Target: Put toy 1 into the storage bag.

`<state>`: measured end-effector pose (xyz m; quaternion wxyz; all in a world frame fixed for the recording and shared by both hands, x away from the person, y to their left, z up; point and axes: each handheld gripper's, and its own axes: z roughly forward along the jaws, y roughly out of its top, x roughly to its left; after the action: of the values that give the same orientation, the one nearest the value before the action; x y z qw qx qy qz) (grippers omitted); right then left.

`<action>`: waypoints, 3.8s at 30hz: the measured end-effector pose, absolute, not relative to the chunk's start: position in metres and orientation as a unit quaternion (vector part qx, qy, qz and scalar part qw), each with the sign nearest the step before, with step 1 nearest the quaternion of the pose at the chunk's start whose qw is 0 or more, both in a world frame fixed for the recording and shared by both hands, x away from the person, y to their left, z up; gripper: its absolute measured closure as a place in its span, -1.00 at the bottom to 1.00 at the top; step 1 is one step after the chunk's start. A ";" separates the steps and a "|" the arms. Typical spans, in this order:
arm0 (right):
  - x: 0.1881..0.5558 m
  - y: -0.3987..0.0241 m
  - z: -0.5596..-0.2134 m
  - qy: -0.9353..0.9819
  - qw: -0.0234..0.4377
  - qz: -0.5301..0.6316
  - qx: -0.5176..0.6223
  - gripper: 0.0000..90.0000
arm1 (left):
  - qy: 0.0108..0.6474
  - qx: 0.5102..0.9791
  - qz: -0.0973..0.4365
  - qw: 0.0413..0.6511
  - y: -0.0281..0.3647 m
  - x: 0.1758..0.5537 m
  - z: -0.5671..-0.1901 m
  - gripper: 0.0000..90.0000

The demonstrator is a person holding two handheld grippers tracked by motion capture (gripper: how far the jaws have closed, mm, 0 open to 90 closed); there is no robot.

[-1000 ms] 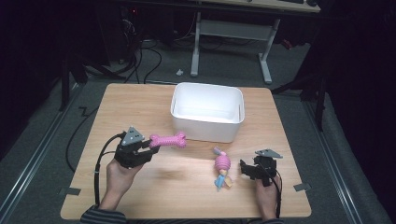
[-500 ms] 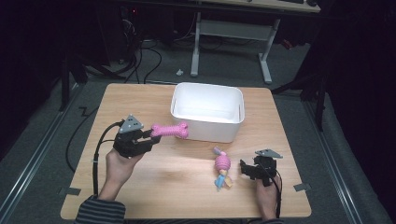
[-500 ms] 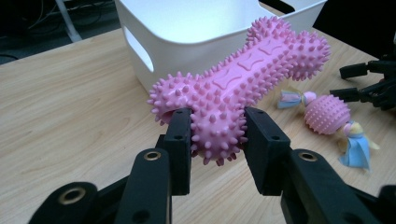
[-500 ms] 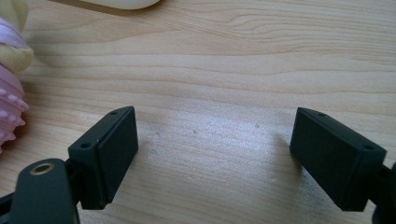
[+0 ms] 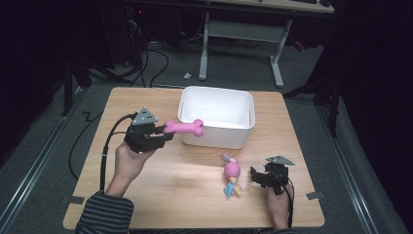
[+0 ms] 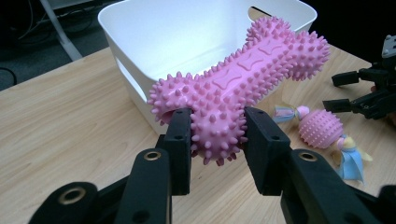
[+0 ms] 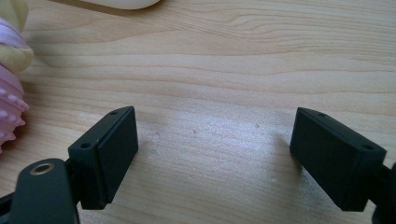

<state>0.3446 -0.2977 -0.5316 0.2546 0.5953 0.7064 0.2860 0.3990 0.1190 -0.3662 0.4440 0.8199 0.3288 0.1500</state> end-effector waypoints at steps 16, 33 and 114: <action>0.345 -0.298 -0.532 0.708 0.255 0.286 0.593 -0.66 | 0.317 0.829 0.153 0.434 0.099 0.423 -0.355 0.43; 0.345 -0.298 -0.532 0.708 0.255 0.286 0.593 -0.66 | 0.303 0.844 0.155 0.415 0.075 0.446 -0.355 0.43; 0.345 -0.297 -0.532 0.709 0.254 0.286 0.593 -0.67 | 0.332 0.832 0.113 0.429 0.050 0.489 -0.366 0.15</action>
<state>0.3446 -0.2972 -0.5316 0.2539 0.5927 0.7088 0.2860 0.4894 0.0497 -0.3662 0.4292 0.8323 0.3324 0.1126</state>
